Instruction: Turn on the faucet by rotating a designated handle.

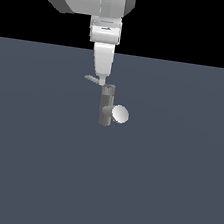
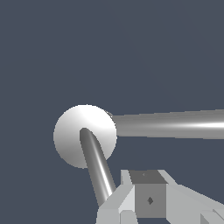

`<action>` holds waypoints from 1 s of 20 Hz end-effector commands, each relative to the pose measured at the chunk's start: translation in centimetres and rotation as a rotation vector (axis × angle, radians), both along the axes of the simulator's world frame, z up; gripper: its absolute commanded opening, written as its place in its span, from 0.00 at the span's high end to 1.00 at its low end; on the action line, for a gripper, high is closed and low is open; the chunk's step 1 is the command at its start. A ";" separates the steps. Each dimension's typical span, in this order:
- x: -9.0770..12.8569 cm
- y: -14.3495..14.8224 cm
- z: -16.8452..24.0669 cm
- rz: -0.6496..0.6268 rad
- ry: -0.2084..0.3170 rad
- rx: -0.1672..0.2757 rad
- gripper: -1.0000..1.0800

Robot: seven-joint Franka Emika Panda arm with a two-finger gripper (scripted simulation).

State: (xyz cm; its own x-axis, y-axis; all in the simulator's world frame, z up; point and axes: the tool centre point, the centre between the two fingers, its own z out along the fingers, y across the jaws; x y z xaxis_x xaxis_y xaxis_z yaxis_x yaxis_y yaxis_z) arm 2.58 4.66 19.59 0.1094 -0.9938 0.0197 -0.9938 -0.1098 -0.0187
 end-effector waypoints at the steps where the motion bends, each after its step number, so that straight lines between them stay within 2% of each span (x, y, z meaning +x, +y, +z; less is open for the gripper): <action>1: 0.5 0.5 -0.1 0.006 -0.001 0.001 1.00; 20: 4.9 5.4 -1.1 0.061 0.016 0.013 1.00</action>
